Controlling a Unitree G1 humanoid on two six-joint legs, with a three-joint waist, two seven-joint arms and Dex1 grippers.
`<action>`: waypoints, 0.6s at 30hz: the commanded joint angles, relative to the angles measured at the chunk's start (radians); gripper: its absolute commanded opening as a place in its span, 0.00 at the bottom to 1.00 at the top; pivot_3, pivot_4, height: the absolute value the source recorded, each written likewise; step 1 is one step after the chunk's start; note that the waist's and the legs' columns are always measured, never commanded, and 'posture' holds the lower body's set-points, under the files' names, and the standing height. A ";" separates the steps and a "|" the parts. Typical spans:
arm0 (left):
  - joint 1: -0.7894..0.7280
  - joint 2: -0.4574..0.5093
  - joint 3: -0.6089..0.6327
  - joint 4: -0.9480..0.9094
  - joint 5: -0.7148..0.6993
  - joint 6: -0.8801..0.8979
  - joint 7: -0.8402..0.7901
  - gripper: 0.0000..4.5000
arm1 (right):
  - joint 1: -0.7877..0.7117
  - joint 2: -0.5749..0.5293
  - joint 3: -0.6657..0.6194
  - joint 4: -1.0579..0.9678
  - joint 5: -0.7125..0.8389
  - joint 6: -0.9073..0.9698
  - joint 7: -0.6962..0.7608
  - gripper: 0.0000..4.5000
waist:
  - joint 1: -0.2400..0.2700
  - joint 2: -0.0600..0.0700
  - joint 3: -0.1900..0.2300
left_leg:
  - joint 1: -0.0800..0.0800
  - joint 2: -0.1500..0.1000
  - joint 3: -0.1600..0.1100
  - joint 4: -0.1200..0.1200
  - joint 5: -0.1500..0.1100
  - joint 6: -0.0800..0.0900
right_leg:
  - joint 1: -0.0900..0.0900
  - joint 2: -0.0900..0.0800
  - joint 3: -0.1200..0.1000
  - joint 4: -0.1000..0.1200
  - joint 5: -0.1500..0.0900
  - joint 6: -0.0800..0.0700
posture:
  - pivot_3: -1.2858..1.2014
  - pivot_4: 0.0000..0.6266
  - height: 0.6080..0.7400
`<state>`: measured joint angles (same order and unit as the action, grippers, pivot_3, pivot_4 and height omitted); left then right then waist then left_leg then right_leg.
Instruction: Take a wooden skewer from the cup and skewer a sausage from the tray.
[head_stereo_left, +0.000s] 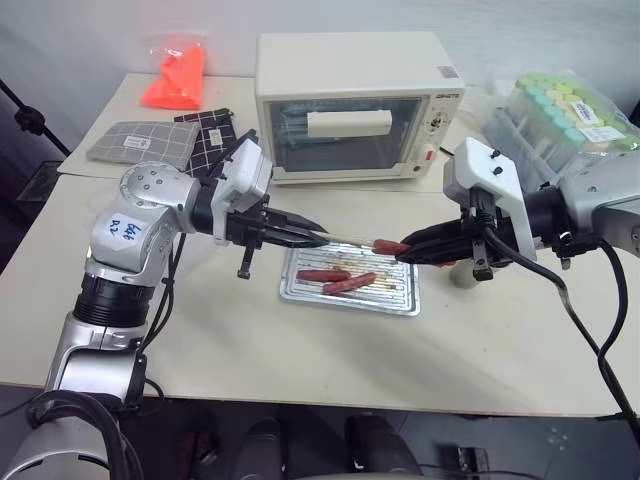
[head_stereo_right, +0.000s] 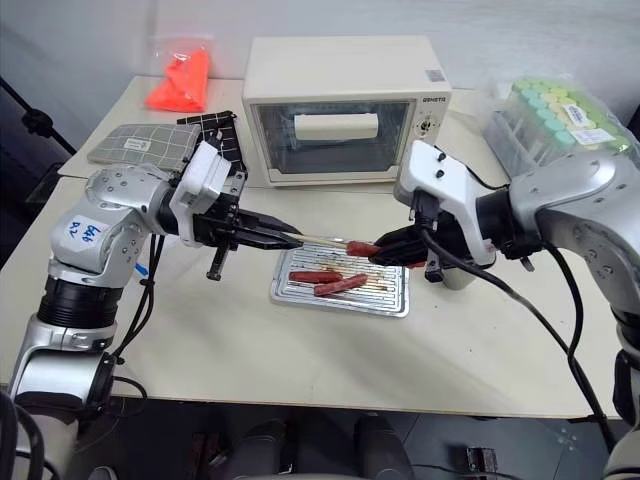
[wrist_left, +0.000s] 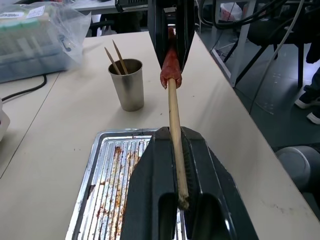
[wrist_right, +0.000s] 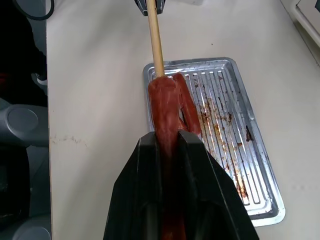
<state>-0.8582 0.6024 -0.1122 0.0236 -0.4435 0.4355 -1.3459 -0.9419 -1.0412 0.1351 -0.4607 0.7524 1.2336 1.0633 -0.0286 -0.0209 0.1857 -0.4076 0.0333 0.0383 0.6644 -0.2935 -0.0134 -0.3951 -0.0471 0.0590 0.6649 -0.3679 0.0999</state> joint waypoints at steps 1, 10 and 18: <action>-0.044 -0.071 -0.033 -0.027 -0.009 -0.023 0.016 0.00 | -0.048 0.044 0.002 -0.041 0.033 -0.007 0.004 0.06 | 0.000 0.000 0.000 | 0.000 0.000 0.000 0.000 0.000 0.000 | 0.000 0.000 0.000 0.000 0.000 0.000 | 0.52 0.24 1.00; -0.039 -0.111 -0.025 -0.026 0.009 -0.023 0.015 0.00 | -0.035 0.054 0.010 -0.055 0.018 -0.007 0.006 0.22 | 0.000 0.000 0.000 | 0.000 0.000 0.000 0.000 0.000 0.000 | 0.000 0.000 0.000 0.005 0.000 0.000 | 0.52 0.24 1.00; 0.007 -0.026 0.016 -0.036 0.003 -0.019 0.011 0.00 | -0.038 0.024 -0.002 -0.032 -0.003 -0.031 0.012 0.57 | -0.004 0.000 0.000 | -0.001 0.000 0.000 0.001 0.000 0.000 | -0.001 0.000 0.000 0.007 0.000 0.000 | 0.52 0.24 1.00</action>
<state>-0.8620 0.5555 -0.1311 0.0182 -0.4248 0.4249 -1.3349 -0.9624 -0.9908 0.1664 -0.4940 0.7574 1.2258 1.0664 -0.0324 -0.0209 0.1857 -0.4083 0.0335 0.0379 0.6659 -0.2932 -0.0138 -0.3963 -0.0468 0.0592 0.6719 -0.3679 0.0999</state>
